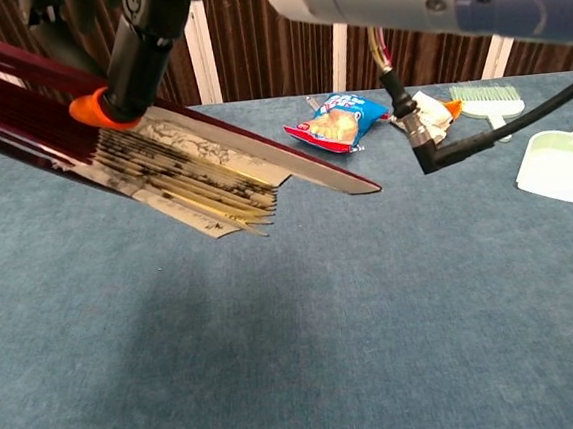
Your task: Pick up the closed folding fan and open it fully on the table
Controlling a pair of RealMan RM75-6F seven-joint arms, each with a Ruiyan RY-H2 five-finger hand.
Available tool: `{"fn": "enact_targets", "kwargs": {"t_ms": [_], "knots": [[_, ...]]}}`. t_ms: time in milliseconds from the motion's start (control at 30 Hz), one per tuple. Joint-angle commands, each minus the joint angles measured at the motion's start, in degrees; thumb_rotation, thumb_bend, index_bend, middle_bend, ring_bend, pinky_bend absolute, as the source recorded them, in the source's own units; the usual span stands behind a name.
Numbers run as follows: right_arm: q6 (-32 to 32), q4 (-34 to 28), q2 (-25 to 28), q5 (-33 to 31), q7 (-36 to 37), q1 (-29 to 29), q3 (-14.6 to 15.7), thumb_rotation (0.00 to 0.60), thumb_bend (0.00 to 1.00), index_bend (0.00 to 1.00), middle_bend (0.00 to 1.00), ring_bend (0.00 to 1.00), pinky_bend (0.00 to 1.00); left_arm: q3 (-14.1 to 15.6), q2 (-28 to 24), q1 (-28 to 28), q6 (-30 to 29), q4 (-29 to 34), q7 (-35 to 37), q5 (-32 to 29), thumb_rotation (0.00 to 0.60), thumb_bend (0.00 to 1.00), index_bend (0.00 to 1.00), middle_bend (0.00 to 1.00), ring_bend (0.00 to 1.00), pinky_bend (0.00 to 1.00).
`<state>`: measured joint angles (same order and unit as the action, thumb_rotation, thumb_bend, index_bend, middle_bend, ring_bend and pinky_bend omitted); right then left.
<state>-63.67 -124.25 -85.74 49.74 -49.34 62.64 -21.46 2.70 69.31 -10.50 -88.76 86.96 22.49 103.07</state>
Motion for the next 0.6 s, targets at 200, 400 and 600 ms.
{"fn": "enact_targets", "kwargs": {"t_ms": [200,400,600], "knots": [[0.41,0.5,1.17,-0.28,2.42,0.88,-0.2,0.6,0.47,0.74,0.13,0.23,0.17,-1.48,2.46,-2.12,1.78,1.46,0.78,-1.27,0.6,0.25,0.2,0.05,0.0,0.1],[0.63,1.16,0.7,0.37,4.11,1.7,0.01,0.6,0.47,0.74,0.13,0.23,0.17,-2.77,4.18,-3.99,3.58,1.71,1.26,-2.53,0.6,0.25,0.23,0.06,0.0,0.1],[0.34,1.64,-0.19,0.9,4.7,2.5,0.77,0.6,0.47,0.74,0.13,0.23,0.17,-3.29,5.53,-5.34,4.59,2.7,1.6,-2.84,0.6,0.25,0.26,0.08,0.0,0.1]]}}
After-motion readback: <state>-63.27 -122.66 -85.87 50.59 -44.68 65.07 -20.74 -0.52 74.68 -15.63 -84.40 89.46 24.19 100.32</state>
